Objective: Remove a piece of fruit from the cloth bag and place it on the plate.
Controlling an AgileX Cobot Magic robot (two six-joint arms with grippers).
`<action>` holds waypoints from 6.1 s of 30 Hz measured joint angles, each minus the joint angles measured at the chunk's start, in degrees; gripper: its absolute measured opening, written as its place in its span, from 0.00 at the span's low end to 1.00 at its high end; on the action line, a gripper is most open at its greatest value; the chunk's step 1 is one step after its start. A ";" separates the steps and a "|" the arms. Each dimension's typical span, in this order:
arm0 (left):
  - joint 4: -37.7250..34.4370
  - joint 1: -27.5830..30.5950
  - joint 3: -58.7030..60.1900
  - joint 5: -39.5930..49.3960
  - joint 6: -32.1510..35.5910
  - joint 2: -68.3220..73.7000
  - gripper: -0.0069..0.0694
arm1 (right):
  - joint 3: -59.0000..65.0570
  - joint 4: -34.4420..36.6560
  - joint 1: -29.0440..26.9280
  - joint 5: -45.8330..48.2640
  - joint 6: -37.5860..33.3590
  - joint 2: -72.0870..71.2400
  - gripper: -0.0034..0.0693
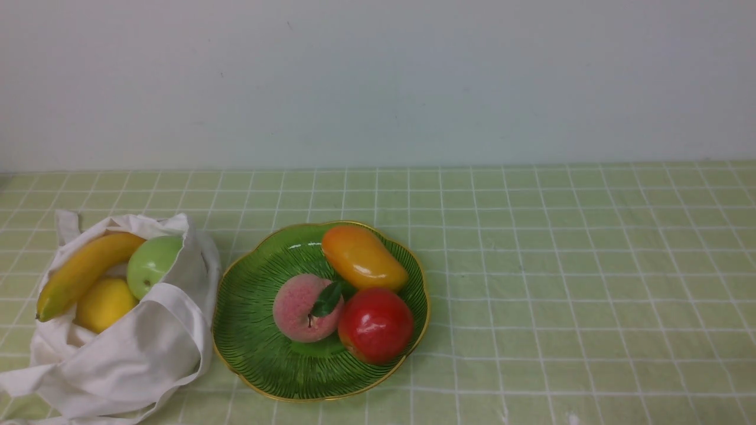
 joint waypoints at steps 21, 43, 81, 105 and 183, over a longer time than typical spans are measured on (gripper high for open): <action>-28.87 0.00 -17.60 0.47 5.43 3.98 0.08 | 0.00 0.00 0.00 0.00 0.00 0.00 0.03; 22.16 0.00 -67.65 43.55 4.56 74.75 0.36 | 0.00 0.00 0.00 0.00 0.00 0.00 0.03; 22.89 7.28 -73.67 32.09 9.66 103.18 0.60 | 0.00 0.00 0.00 0.00 0.00 0.00 0.03; 25.54 7.28 -79.55 43.70 9.77 96.44 0.49 | 0.00 0.00 0.00 0.00 0.00 0.00 0.03; 7.31 -13.10 -88.60 48.66 20.00 88.00 0.22 | 0.00 0.00 0.00 0.00 0.00 0.00 0.03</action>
